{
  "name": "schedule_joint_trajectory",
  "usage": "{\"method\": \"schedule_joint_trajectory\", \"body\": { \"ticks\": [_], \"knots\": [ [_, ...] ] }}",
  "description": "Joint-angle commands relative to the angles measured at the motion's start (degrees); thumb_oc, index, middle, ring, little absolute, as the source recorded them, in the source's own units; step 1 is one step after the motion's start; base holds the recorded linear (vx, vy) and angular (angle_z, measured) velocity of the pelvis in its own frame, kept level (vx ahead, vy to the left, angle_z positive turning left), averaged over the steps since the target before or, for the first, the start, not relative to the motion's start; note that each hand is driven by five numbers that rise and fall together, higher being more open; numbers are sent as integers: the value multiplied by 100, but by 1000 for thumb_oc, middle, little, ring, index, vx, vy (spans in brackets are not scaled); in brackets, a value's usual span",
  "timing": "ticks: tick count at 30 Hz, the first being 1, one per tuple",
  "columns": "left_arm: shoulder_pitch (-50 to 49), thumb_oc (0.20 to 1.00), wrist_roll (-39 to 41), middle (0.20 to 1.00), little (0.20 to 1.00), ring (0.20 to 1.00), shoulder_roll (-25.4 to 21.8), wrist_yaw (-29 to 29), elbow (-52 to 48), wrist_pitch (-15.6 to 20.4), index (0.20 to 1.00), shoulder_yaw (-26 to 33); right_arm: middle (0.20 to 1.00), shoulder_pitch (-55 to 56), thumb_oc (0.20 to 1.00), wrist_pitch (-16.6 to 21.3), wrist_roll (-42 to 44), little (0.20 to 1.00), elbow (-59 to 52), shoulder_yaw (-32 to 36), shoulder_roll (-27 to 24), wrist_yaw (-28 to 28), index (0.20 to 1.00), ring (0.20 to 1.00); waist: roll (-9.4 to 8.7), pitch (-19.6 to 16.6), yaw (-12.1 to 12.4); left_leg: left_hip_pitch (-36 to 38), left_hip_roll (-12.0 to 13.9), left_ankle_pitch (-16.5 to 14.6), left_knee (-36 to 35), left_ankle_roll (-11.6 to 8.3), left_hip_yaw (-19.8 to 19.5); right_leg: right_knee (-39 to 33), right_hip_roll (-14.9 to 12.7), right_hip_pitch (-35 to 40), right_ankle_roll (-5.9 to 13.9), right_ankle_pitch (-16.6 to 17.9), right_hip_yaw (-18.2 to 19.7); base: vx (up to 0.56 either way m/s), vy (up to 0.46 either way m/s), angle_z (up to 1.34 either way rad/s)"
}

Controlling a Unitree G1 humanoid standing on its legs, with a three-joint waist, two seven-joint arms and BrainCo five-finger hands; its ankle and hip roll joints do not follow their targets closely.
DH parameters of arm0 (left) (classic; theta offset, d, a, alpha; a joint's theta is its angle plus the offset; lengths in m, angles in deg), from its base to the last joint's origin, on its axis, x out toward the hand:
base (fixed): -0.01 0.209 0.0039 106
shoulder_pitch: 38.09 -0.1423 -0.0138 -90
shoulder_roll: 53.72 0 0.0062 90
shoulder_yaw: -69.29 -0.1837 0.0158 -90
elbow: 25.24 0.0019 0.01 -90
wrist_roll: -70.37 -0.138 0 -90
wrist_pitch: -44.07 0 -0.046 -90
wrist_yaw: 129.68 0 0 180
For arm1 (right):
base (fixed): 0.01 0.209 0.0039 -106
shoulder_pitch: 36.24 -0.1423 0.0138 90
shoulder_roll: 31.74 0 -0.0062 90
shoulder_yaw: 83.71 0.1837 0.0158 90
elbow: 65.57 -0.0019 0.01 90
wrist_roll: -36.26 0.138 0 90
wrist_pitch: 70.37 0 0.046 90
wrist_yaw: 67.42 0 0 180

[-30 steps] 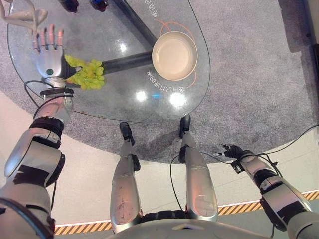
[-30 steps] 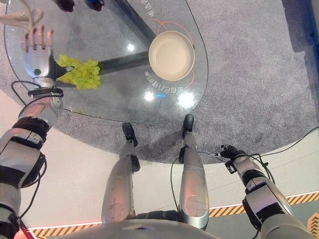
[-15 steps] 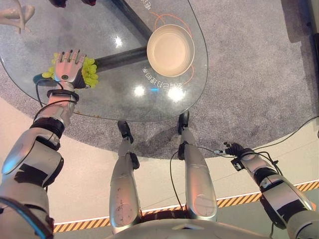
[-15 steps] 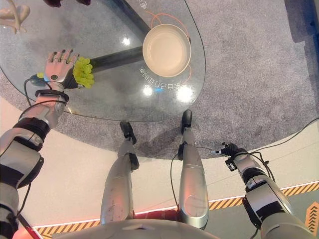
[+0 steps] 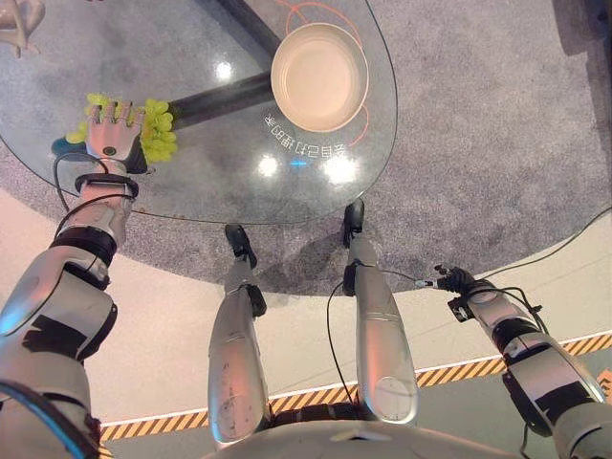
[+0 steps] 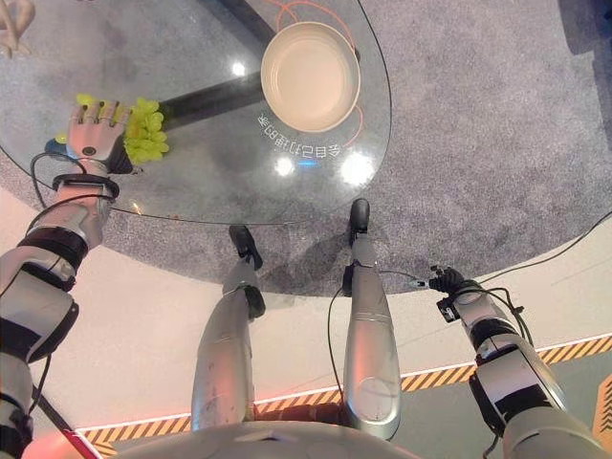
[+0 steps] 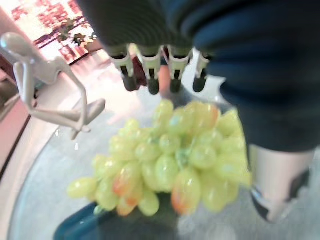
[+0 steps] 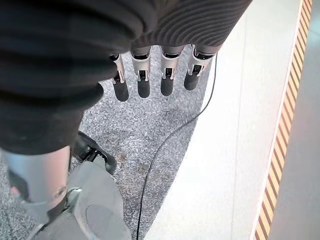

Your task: Pick up fruits into the plate

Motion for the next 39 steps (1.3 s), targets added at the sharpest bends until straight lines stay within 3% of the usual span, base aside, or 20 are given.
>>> {"method": "schedule_joint_trajectory", "body": {
  "ticks": [1, 6, 20, 21, 22, 23, 39],
  "knots": [
    [118, 1000, -198, 1000, 1000, 1000, -443, -1, 285, -347, 1000, 248, 1000, 564, 1000, 38, 233, 1000, -111, 12, -434, 126, 1000, 1000, -124, -8, -70, -607, -397, -917, 1196, 122, -57, 548, 438, -90, -191, -525, -285, 0, 0, 0],
    [123, 1000, -403, 1000, 1000, 1000, -487, 125, 401, -764, 1000, 268, 1000, 689, 1000, 152, 371, 1000, -266, 75, -471, 167, 1000, 1000, -203, -8, -99, -778, -372, -959, 1308, 127, -91, 589, 451, -229, -187, -498, -283, 0, 0, 0],
    [7, 1000, -667, 1000, 1000, 1000, -583, -274, 551, -1033, 1000, 500, 1000, 934, 1000, 300, 608, 1000, -766, 72, -431, 191, 1000, 1000, -345, -8, -121, -907, -337, -985, 1409, 96, -157, 563, 470, -305, -177, -430, -288, 0, -1, 0],
    [-22, 536, -582, 536, 536, 536, -592, -284, 541, -1057, 536, 523, 1000, 991, 1000, 303, 625, 1000, -842, 76, -417, 201, 1000, 1000, -358, -8, -125, -898, -332, -980, 1393, 95, -158, 558, 478, -300, -174, -424, -287, -1, -12, -3],
    [-28, 278, -556, 278, 278, 278, -596, -246, 515, -1097, 278, 566, 1000, 1027, 1000, 285, 634, 1000, -913, 85, -420, 199, 1000, 1000, -370, -8, -133, -899, -333, -979, 1385, 92, -154, 543, 481, -299, -171, -418, -285, -2, -14, -4],
    [-39, 200, -496, 200, 200, 200, -601, -277, 510, -1053, 200, 597, 1000, 1058, 1000, 278, 640, 1000, -952, 83, -412, 199, 1000, 1000, -380, -8, -141, -903, -334, -974, 1381, 86, -153, 526, 483, -301, -168, -405, -282, 0, 0, 0],
    [11, 200, -338, 200, 200, 200, -670, -190, 353, -807, 200, 568, 1000, 1526, 1000, 473, 674, 1000, -1105, 162, -286, 359, 1000, 1000, -392, -8, -228, -738, -375, -950, 1189, 107, 8, 321, 451, -176, -95, -285, -309, 0, 0, 0]
  ]
}}
